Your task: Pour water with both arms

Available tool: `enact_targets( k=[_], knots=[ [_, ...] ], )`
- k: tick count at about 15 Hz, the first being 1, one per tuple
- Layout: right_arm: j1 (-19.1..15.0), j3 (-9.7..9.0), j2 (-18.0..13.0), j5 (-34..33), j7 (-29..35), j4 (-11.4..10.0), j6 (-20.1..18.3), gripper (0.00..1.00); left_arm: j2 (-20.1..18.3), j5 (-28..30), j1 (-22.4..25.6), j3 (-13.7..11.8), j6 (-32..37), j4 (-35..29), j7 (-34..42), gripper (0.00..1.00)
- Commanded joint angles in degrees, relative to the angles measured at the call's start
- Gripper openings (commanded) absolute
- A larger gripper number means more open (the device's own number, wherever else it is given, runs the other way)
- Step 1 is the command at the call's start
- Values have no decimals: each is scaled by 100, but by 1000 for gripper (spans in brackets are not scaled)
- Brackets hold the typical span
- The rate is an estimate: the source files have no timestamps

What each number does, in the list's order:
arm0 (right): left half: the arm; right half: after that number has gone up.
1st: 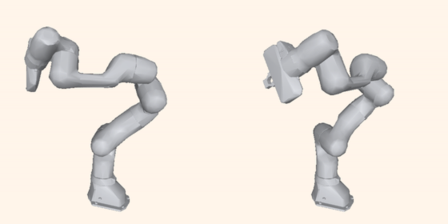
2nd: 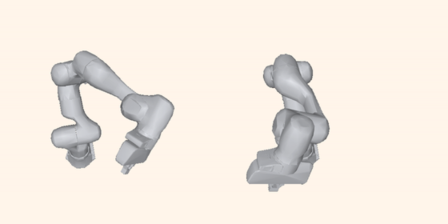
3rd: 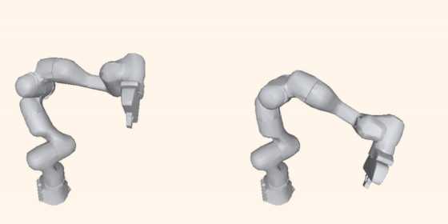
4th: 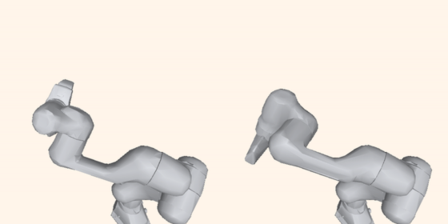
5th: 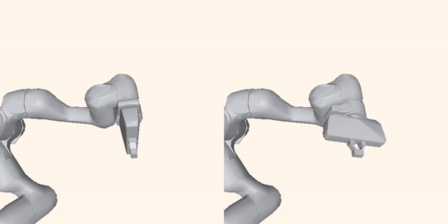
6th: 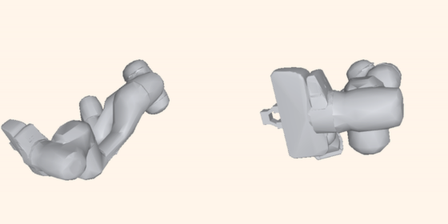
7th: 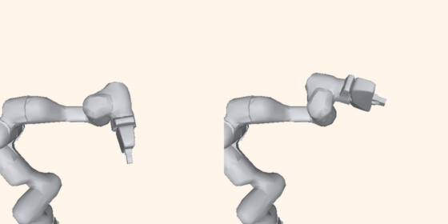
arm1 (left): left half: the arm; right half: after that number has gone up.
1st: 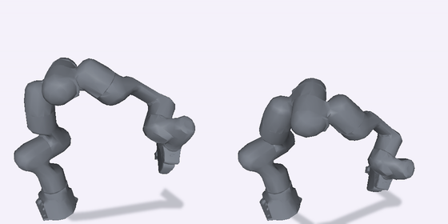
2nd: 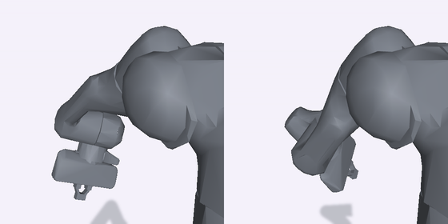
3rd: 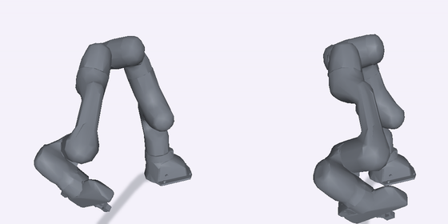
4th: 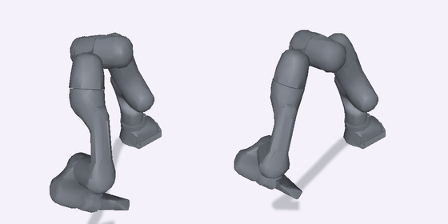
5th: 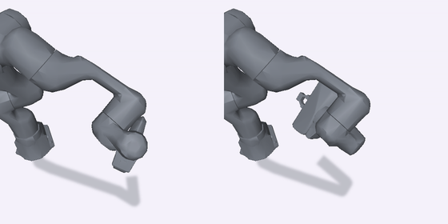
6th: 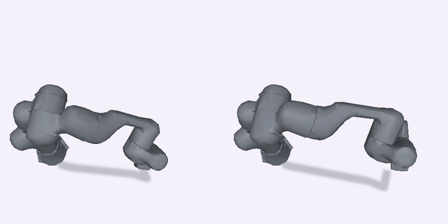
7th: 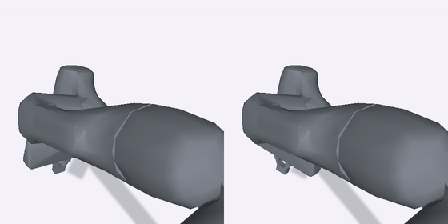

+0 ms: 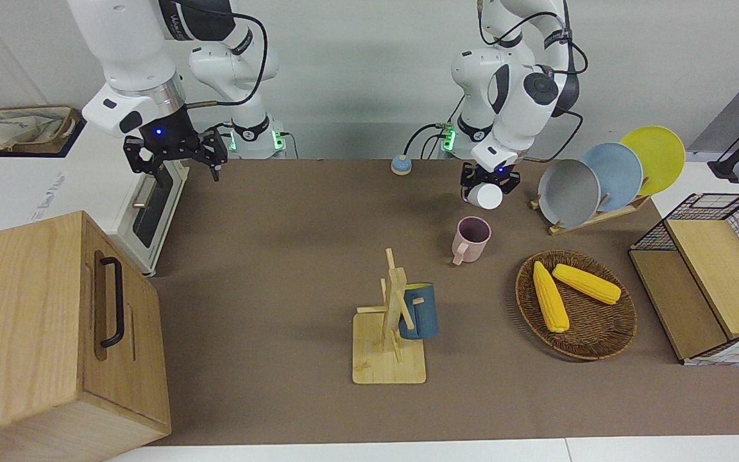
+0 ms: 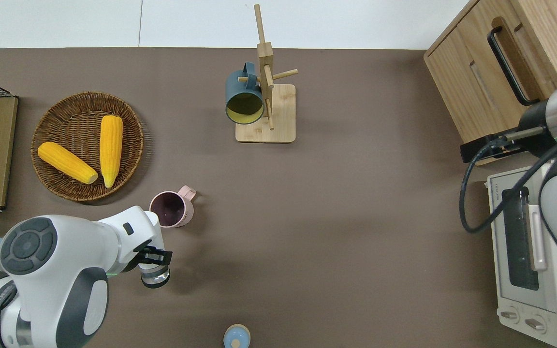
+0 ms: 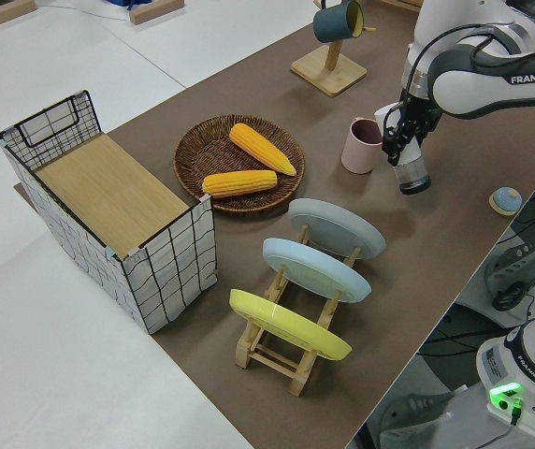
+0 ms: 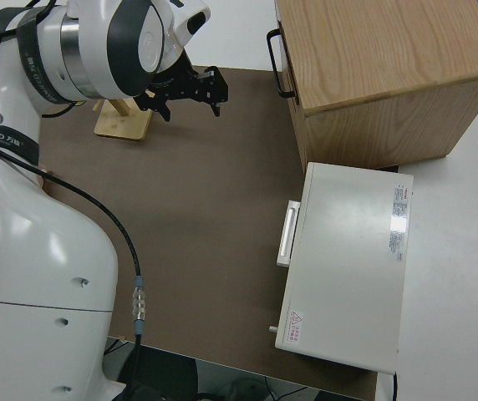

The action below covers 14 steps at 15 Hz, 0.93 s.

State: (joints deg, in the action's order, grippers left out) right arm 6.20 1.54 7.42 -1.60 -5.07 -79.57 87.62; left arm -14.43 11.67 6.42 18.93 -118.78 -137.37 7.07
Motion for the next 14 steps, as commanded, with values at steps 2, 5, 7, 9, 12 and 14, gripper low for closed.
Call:
enact_targets(
  k=[2, 5, 7, 9, 12, 14],
  knots=[
    [-31, -5, -56, 90, -46, -6, -70, 987, 608, -481, 8, -12, 777, 904, -364, 0],
    [-31, -14, -56, 90, -46, -6, -70, 987, 714, -517, 8, -12, 962, 1001, -347, 0],
    [-31, -14, -56, 90, -46, -6, -78, 990, 723, -517, -1, -12, 997, 992, -356, 0],
    [-31, -5, -56, 90, -46, -6, -70, 987, 723, -517, -10, -12, 1129, 1001, -373, 0],
    [-31, -5, -56, 90, -46, -6, -70, 987, 749, -517, -27, -4, 1234, 992, -373, 0],
    [-31, -5, -56, 90, -46, -6, -70, 990, 793, -517, -27, -4, 1278, 1010, -365, 0]
  ],
)
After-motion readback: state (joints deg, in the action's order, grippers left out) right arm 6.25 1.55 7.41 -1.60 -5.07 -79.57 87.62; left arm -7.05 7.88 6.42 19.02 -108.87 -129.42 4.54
